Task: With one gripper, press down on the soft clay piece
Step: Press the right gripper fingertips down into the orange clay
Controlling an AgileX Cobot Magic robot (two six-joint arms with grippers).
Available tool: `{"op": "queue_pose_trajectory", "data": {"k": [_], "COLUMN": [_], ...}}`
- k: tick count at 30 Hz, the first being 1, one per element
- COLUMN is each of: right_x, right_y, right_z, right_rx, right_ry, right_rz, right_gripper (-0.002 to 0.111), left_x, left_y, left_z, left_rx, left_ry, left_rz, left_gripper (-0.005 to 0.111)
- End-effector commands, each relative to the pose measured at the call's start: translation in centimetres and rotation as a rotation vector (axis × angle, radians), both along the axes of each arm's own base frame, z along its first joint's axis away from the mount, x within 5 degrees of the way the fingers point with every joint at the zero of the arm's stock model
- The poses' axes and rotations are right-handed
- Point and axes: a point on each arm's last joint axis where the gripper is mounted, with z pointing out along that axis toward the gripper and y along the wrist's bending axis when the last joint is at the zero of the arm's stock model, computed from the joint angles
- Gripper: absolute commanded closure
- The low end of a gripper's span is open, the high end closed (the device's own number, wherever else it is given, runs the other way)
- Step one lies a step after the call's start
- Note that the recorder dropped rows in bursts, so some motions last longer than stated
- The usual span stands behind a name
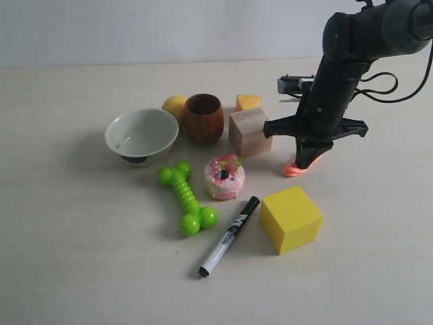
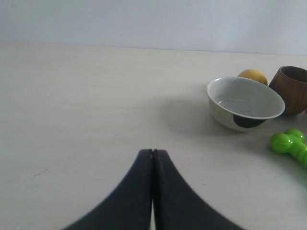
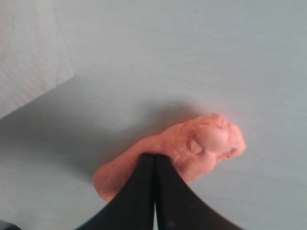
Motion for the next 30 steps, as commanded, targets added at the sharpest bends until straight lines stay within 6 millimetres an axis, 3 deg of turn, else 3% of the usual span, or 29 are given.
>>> {"op": "queue_pose_trajectory", "data": {"k": [1,22,30], "right_x": [-1.7,-1.8,-1.3], "right_y": [-1.0,-0.9,-0.7], "right_z": [-7.2,-7.5,-5.9], "right_rx": [-0.09,-0.081,-0.061], "right_ry": [0.128,0.136,0.083], "right_rz": [0.039,0.039,0.049], "right_gripper": [0.108,0.108,0.108], "left_x": [0.0,0.0,0.0], "left_y": [0.0,0.0,0.0], "left_z": [0.2,0.2,0.2], "left_rx": [-0.003,-0.003,-0.003], "left_ry": [-0.019,-0.019,-0.019], "left_rz": [0.004,0.004,0.004], "left_gripper": [0.107,0.107,0.107]}}
